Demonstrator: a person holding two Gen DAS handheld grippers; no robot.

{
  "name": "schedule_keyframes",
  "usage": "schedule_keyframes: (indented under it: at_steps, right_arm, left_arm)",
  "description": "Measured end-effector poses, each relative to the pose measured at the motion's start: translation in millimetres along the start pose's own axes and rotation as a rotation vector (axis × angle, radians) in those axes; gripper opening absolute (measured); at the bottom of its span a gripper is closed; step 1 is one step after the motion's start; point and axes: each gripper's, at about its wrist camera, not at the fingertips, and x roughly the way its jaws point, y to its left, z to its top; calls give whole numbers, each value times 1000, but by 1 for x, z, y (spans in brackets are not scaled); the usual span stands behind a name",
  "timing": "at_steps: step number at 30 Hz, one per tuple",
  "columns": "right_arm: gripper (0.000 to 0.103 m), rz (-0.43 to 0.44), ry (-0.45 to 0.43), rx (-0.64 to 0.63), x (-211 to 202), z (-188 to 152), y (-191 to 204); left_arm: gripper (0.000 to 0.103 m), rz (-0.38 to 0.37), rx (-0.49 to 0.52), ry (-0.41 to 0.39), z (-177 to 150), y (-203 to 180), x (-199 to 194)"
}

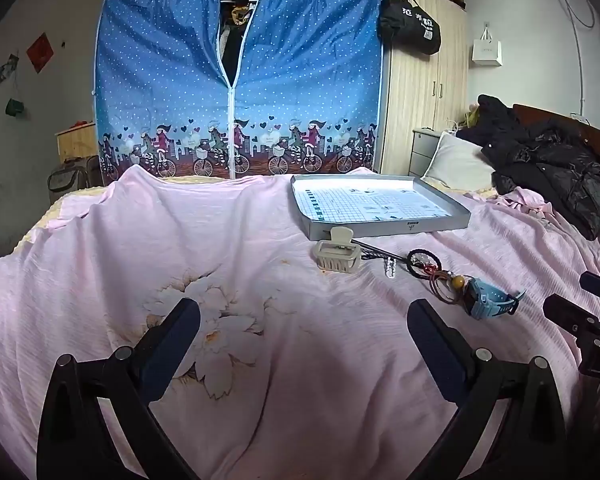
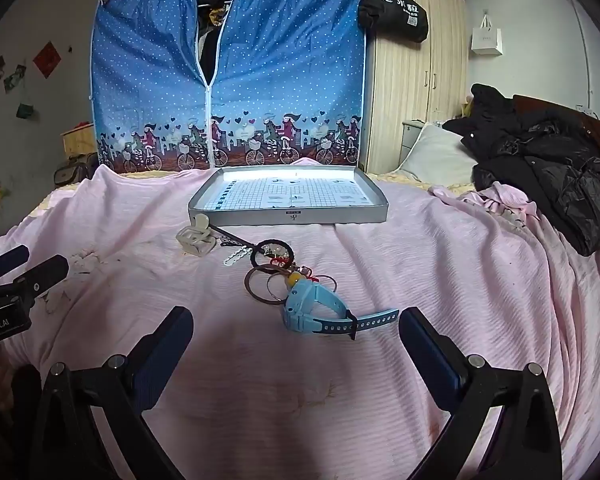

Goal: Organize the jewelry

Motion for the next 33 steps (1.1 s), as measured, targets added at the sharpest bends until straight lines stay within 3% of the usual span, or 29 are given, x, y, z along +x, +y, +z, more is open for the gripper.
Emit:
schedule_keyframes:
  at_steps: [33]
  right_arm:
    - [103, 4, 3, -2, 1, 0, 3]
  left_arm:
    - [102, -3, 32, -3, -2, -4, 0]
